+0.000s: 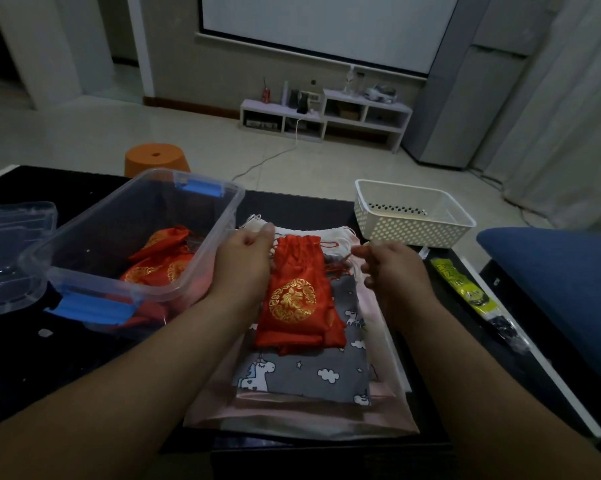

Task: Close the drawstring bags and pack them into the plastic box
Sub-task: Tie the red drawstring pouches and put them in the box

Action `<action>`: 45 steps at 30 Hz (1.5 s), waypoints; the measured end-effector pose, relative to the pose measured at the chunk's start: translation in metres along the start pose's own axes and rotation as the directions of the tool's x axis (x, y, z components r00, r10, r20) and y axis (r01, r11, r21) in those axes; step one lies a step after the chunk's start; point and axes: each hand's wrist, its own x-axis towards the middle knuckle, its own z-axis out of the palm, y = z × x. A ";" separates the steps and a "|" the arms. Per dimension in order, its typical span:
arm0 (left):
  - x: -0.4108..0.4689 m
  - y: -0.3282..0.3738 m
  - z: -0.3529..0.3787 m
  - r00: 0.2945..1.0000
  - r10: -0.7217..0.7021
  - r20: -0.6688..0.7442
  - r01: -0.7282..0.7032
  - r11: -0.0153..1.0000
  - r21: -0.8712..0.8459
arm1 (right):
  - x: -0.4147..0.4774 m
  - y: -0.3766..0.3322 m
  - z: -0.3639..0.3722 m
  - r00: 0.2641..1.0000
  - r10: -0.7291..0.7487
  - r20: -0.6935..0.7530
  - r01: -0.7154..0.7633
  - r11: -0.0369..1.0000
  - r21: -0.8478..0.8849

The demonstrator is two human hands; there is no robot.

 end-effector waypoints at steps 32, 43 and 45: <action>0.010 0.029 0.008 0.940 -0.080 0.331 0.179 0.943 -0.280 | -0.009 0.013 0.032 0.899 -0.095 0.428 0.199 0.958 -0.206; 0.012 0.031 0.001 0.874 0.203 0.441 -0.392 0.831 0.394 | -0.012 0.006 0.031 0.917 -0.086 0.390 0.282 0.831 -0.480; 0.013 0.032 0.004 0.870 0.210 0.445 -0.387 0.851 0.355 | -0.015 0.004 0.032 0.885 -0.089 0.457 0.329 0.814 -0.478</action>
